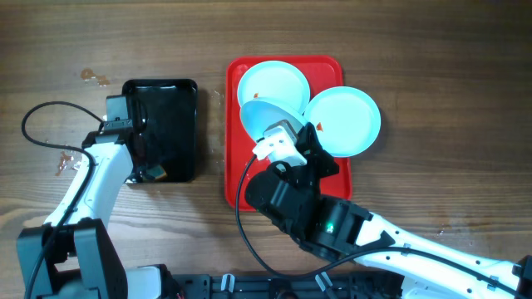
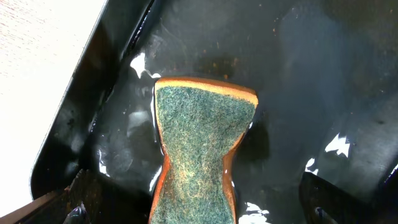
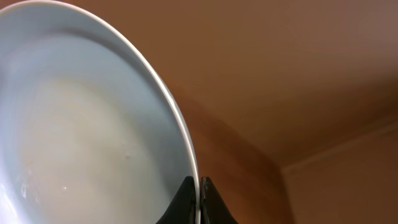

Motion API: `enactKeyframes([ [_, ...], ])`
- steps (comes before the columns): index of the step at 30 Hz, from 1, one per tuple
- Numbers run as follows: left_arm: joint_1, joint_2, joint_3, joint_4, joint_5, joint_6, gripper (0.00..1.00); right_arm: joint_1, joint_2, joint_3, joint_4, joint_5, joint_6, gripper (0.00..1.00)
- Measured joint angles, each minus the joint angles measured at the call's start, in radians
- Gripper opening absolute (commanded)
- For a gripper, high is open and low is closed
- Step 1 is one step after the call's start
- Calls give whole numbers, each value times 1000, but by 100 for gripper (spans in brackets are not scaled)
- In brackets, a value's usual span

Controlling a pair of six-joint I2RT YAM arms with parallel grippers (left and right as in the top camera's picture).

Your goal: Clean dirty plates on tray and stack at the side

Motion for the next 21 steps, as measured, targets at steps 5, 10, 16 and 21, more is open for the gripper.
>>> enactKeyframes([
  [5, 0, 0, 0, 0, 0, 0, 100, 8, 0, 0, 17, 37, -73, 4],
  [10, 0, 0, 0, 0, 0, 0, 100, 8, 0, 0, 17, 48, -92, 4],
  [16, 0, 0, 0, 0, 0, 0, 100, 8, 0, 0, 17, 50, -102, 4],
  [21, 0, 0, 0, 0, 0, 0, 100, 8, 0, 0, 17, 50, -102, 4],
])
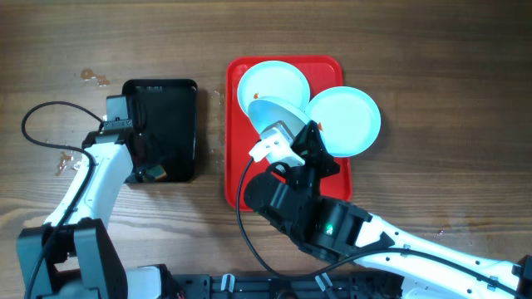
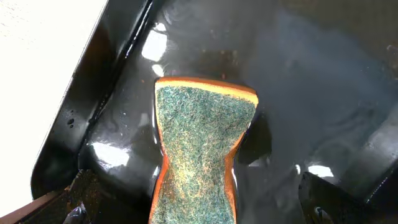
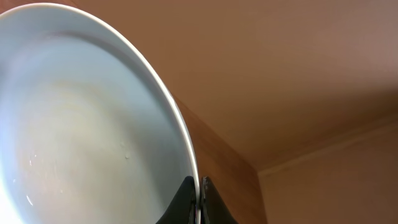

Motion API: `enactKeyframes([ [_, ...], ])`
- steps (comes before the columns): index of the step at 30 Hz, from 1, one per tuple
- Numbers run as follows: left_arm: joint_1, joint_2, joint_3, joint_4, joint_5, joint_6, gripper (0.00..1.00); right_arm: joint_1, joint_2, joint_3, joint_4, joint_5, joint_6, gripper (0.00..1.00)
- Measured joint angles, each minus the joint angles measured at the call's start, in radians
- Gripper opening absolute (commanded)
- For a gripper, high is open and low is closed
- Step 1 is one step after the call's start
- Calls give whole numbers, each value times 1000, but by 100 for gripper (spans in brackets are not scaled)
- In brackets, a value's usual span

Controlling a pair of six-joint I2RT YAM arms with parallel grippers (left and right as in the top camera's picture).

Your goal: Clean dirty plates on tray and stack at the side

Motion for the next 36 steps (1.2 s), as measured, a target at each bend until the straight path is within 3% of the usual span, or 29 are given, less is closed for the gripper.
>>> enactKeyframes([
  [6, 0, 0, 0, 0, 0, 0, 100, 0, 0, 0, -5, 0, 18, 4],
  [9, 0, 0, 0, 0, 0, 0, 100, -12, 0, 2, -78, -41, 118, 4],
  [20, 0, 0, 0, 0, 0, 0, 100, -266, -41, 45, -263, -531, 469, 4],
  [27, 0, 0, 0, 0, 0, 0, 100, -650, -84, 48, -310, -983, 650, 4],
  [32, 0, 0, 0, 0, 0, 0, 100, -1059, -97, 48, -321, -1297, 686, 4],
  [36, 0, 0, 0, 0, 0, 0, 100, -1372, -66, 49, -319, -1431, 709, 4],
])
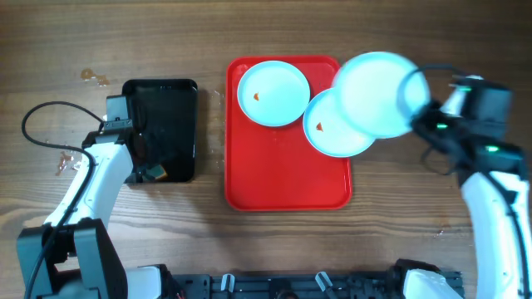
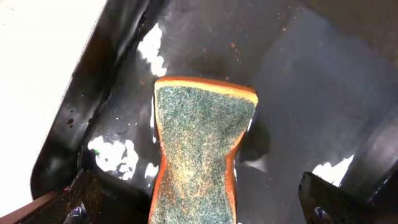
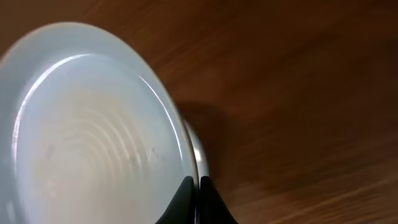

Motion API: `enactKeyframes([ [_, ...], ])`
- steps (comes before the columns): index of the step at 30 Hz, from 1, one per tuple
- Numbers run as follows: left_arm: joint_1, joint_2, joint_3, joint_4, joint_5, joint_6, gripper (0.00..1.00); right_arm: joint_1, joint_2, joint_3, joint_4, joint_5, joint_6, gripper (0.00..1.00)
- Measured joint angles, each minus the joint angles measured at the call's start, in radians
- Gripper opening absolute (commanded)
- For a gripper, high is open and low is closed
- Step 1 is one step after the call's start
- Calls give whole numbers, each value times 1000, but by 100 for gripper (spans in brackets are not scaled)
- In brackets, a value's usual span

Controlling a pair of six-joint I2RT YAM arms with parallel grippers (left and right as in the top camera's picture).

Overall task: Clean dirty plates on tray and stack at the side
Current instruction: 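Place the lifted plate on the table right of the red tray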

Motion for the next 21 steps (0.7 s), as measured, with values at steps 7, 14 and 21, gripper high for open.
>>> enactKeyframes([
  [7, 0, 0, 0, 0, 0, 0, 100, -278, 221, 2, 101, -49, 18, 4],
  [14, 0, 0, 0, 0, 0, 0, 100, -302, 399, 2, 228, -63, 4, 48],
  [21, 0, 0, 0, 0, 0, 0, 100, -302, 396, 2, 240, -157, -90, 62],
])
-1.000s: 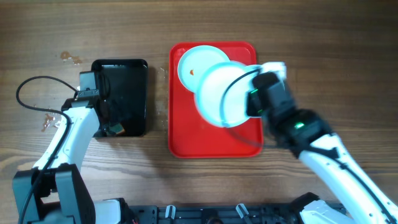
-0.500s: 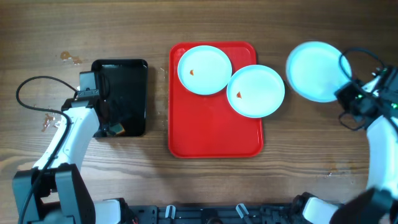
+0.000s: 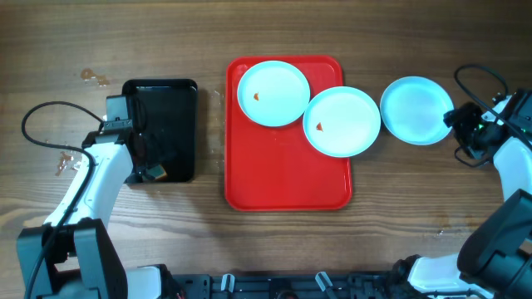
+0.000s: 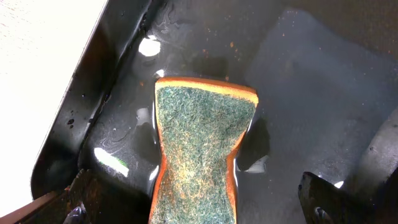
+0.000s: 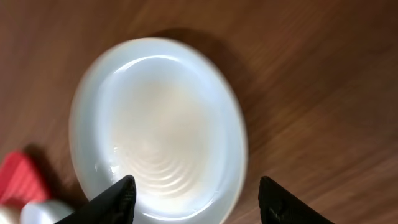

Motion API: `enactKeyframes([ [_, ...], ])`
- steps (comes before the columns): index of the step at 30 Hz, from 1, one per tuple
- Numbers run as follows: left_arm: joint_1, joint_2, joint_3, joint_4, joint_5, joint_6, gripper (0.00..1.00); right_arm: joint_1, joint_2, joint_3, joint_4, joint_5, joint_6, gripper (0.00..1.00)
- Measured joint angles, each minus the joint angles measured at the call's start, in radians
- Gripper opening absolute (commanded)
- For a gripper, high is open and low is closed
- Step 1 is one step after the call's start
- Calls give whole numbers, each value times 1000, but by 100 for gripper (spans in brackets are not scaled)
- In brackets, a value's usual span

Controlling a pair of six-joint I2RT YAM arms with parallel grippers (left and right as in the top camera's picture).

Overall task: Clean dirty plates on tray and stack at the side
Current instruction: 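Place the lifted plate on the table right of the red tray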

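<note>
Two pale blue plates lie on the red tray (image 3: 283,178): one (image 3: 273,93) at its back, one (image 3: 342,122) overhanging its right edge, each with an orange speck. A third plate (image 3: 416,110) (image 5: 158,127), with no specks, lies flat on the table right of the tray. My right gripper (image 3: 456,124) (image 5: 196,202) is open at that plate's near rim, holding nothing. A green-topped, orange-sided sponge (image 4: 202,155) lies in the wet black basin (image 3: 170,100). My left gripper (image 4: 199,208) stands open, its fingers wide on both sides of the sponge.
Shallow water covers the basin floor (image 4: 311,93). Small wet spots (image 3: 93,77) mark the wood at the far left. A black cable (image 3: 41,124) loops beside the left arm. Bare wooden table (image 3: 432,199) lies right of the tray, in front of the third plate.
My right gripper was shut on the plate's rim, holding it above the tray's right edge. Now the plate lies flat on the table further right and the gripper is open. The left gripper is unchanged.
My right gripper held a plate tilted over the middle of the tray at the first two moments. Then it held the plate over the tray's right edge. Now the plate rests on the table, released. My left gripper stayed open over the sponge in the basin throughout.
</note>
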Motion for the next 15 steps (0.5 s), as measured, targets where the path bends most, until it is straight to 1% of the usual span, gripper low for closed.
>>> enactKeyframes([
  [2, 0, 0, 0, 0, 0, 0, 100, 5, -28, 0, -2, -76, -25, 59],
  [4, 0, 0, 0, 0, 0, 0, 100, 34, -72, 0, -38, -143, -53, 53],
  [6, 0, 0, 0, 0, 0, 0, 100, 100, -111, 3, -87, -181, -95, 49],
  [8, 0, 0, 0, 0, 0, 0, 100, 190, -121, 5, -125, -187, -138, 47],
  [11, 0, 0, 0, 0, 0, 0, 100, 343, -121, 5, -140, -112, -179, 47],
  [13, 0, 0, 0, 0, 0, 0, 100, 441, -116, 5, -136, -2, -193, 47],
  [15, 0, 0, 0, 0, 0, 0, 100, 502, -95, 5, -97, 105, -201, 47],
])
